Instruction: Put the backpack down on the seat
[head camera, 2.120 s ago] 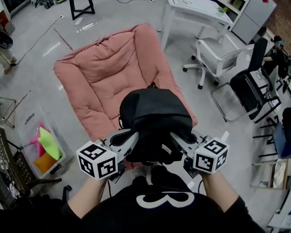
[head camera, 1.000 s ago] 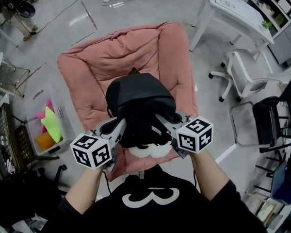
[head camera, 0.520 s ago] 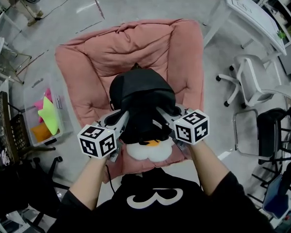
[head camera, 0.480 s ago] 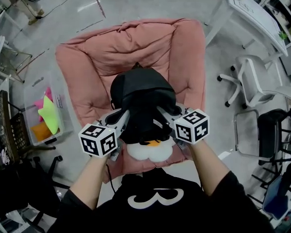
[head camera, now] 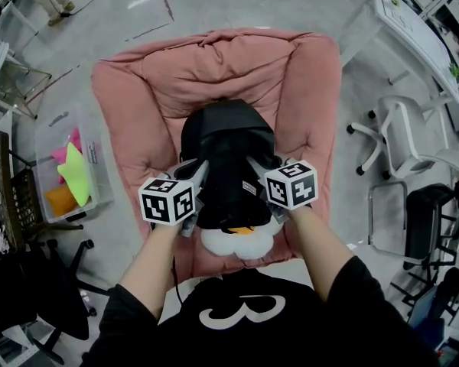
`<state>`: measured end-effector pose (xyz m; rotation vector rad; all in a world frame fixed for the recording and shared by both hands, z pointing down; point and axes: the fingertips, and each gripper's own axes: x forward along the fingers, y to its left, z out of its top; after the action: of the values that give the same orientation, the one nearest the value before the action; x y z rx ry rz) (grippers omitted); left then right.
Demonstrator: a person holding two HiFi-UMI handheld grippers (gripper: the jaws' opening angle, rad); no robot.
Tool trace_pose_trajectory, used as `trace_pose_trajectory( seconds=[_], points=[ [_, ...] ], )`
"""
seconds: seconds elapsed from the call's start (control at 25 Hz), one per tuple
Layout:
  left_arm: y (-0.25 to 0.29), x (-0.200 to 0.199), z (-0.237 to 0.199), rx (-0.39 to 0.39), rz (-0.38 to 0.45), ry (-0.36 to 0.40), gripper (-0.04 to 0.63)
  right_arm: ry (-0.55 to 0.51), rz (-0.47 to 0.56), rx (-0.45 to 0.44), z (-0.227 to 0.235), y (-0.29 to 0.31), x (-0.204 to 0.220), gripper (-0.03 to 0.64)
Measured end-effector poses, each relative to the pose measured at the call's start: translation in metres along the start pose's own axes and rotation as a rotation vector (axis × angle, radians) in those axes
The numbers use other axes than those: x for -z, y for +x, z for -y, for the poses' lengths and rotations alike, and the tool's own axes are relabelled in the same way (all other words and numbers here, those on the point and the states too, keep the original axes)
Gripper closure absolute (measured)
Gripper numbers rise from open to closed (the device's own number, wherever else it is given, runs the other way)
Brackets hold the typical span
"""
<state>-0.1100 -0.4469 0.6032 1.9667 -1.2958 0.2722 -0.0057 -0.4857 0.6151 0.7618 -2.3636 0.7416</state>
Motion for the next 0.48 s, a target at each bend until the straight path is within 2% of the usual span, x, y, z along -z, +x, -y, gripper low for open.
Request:
trace_pose_trajectory(
  seconds=[0.12, 0.28, 0.4, 0.48],
  points=[
    [0.006, -0.002, -0.009, -0.003, -0.003, -0.041, 0.565, 0.003, -0.01, 0.04, 0.007, 0.012, -0.001, 0.548],
    [0.012, -0.004, -0.016, -0.009, 0.002, -0.013, 0.56, -0.004, -0.024, 0.086, 0.013, 0.018, -0.003, 0.529],
    [0.012, 0.0, -0.025, -0.015, -0.003, -0.029, 0.483, 0.007, -0.003, 0.112, 0.015, 0.016, -0.003, 0.494],
    [0.004, 0.003, -0.031, -0.022, -0.002, -0.041, 0.405, 0.045, 0.04, 0.109, 0.011, 0.011, -0.004, 0.42]
  ],
)
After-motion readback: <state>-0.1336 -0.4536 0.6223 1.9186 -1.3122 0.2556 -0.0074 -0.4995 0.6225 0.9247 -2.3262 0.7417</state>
